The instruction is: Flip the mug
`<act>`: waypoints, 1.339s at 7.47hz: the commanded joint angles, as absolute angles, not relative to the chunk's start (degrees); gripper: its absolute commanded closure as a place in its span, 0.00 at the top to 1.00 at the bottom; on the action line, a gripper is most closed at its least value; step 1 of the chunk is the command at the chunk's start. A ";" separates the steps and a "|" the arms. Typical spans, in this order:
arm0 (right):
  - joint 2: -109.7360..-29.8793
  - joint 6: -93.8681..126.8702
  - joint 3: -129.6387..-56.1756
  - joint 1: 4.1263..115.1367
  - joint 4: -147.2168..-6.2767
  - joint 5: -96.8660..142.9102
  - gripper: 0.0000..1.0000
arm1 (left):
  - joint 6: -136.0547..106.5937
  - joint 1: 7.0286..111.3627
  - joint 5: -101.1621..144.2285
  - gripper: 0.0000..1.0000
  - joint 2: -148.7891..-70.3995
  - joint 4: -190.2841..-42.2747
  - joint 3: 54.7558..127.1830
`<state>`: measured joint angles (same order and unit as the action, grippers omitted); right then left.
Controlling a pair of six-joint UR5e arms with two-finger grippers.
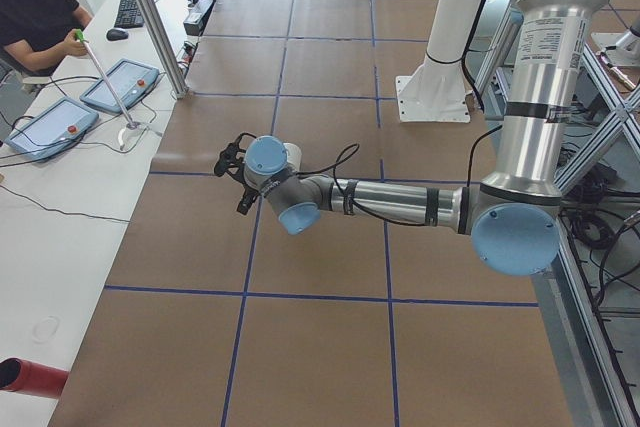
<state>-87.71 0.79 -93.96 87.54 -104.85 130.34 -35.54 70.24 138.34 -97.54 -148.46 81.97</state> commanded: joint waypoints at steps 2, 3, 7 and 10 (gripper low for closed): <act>-87.71 0.79 -93.96 87.54 -104.85 130.34 1.00 | -57.69 64.27 139.84 1.00 -100.72 -155.63 78.49; -87.71 0.79 -93.96 87.54 -104.85 130.34 1.00 | -63.05 63.12 139.92 1.00 -101.77 -156.26 77.53; -87.71 0.79 -93.96 87.54 -104.85 130.34 1.00 | -82.68 56.45 134.58 1.00 -102.56 -173.48 73.04; -87.71 0.79 -93.96 87.54 -104.85 130.34 1.00 | -90.14 55.11 132.11 1.00 -104.06 -177.96 72.51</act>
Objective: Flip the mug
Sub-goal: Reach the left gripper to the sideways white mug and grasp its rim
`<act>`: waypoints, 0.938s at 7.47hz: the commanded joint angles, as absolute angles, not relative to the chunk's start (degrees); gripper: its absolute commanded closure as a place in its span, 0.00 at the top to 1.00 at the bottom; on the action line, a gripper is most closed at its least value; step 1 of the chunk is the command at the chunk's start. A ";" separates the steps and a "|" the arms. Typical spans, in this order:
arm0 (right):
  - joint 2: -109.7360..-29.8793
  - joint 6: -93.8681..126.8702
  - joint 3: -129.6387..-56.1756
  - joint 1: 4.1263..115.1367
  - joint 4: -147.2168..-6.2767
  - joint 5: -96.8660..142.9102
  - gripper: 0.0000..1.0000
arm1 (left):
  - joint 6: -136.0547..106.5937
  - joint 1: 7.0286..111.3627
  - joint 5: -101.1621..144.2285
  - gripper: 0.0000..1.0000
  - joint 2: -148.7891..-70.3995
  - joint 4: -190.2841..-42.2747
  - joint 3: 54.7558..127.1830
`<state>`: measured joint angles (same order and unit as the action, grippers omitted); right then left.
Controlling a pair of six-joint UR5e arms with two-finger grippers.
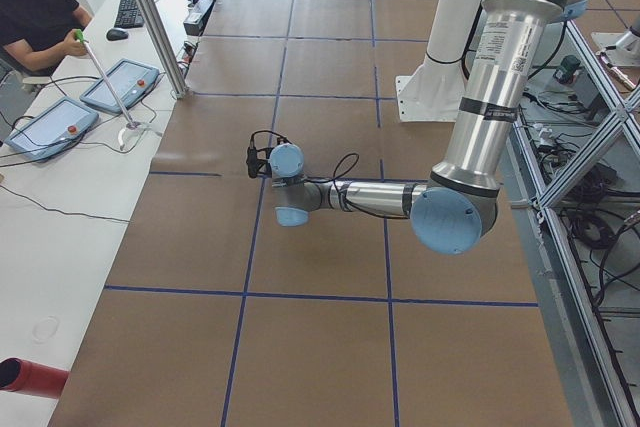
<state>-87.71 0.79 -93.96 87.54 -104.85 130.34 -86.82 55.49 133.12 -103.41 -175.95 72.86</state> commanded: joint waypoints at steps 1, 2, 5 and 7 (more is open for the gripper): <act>-87.71 0.79 -93.96 87.54 -104.85 130.34 1.00 | -92.79 53.63 128.62 1.00 -104.15 -179.81 72.51; -87.71 0.79 -93.96 87.54 -104.85 130.34 1.00 | -93.16 52.48 126.41 1.00 -104.76 -180.17 72.07; -87.71 0.79 -93.96 87.54 -104.85 130.34 1.00 | -93.87 51.60 126.21 1.00 -105.38 -180.26 71.02; -87.71 0.79 -93.96 87.54 -104.85 130.34 1.00 | -93.87 50.72 126.21 0.94 -105.56 -180.26 70.93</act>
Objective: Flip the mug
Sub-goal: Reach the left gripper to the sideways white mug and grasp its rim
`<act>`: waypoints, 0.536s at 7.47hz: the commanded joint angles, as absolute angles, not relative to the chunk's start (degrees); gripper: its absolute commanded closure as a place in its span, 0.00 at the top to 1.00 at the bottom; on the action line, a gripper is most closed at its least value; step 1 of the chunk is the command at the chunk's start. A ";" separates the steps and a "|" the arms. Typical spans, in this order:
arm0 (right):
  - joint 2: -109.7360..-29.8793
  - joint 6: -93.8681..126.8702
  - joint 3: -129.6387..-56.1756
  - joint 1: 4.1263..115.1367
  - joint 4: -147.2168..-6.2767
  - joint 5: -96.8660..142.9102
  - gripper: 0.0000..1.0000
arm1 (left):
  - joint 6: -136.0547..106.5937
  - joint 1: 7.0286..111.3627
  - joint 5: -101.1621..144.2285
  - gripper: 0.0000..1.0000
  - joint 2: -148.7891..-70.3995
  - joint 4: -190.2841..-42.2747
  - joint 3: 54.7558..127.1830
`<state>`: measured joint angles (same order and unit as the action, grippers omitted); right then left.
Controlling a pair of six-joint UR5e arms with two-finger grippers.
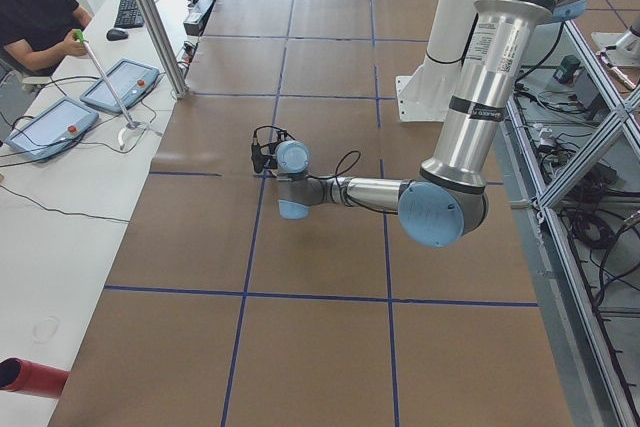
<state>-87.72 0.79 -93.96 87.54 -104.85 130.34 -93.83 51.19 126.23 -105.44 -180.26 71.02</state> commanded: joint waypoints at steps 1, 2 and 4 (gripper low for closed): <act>-87.71 0.79 -93.96 87.54 -104.85 130.34 1.00 | -93.95 50.63 126.30 0.83 -105.56 -180.18 70.93; -87.71 0.79 -93.96 87.54 -104.85 130.34 1.00 | -94.04 50.63 126.47 0.69 -105.56 -180.18 71.01; -87.71 0.79 -93.96 87.54 -104.85 130.34 1.00 | -94.39 50.62 126.91 0.37 -105.47 -180.26 72.06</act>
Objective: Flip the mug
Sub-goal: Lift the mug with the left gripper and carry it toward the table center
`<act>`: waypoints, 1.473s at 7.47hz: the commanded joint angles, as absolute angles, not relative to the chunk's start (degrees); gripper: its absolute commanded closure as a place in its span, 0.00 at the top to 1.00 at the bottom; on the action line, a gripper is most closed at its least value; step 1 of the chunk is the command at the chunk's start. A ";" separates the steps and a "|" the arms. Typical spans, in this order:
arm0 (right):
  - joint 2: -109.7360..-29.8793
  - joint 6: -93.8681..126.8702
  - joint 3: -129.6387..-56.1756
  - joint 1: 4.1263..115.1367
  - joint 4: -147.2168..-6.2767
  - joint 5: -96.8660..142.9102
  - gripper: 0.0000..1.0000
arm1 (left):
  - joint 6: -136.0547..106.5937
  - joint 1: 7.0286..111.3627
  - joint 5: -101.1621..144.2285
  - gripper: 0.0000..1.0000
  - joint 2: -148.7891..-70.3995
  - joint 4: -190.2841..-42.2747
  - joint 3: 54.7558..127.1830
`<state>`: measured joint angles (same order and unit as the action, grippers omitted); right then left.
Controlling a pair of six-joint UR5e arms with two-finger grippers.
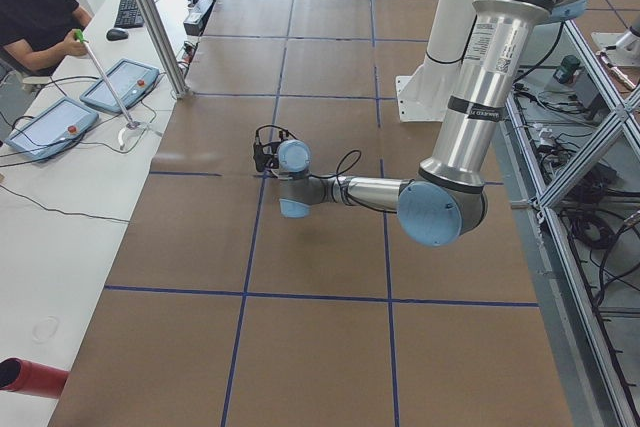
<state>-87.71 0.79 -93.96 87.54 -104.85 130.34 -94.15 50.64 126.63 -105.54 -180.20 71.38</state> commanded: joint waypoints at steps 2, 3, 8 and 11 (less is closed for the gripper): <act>-87.71 0.79 -93.96 87.54 -104.85 130.34 1.00 | -97.97 50.71 127.18 0.03 -105.56 -180.09 74.43; -87.71 0.79 -93.96 87.54 -104.85 130.34 1.00 | -102.09 50.71 131.09 0.00 -105.56 -179.57 76.79; -87.71 0.79 -93.96 87.54 -104.85 130.34 1.00 | -107.50 51.33 136.06 0.00 -110.11 -163.82 87.41; -87.71 0.79 -93.96 87.54 -104.85 130.34 1.00 | -95.59 49.67 129.84 0.00 -116.08 -145.11 94.01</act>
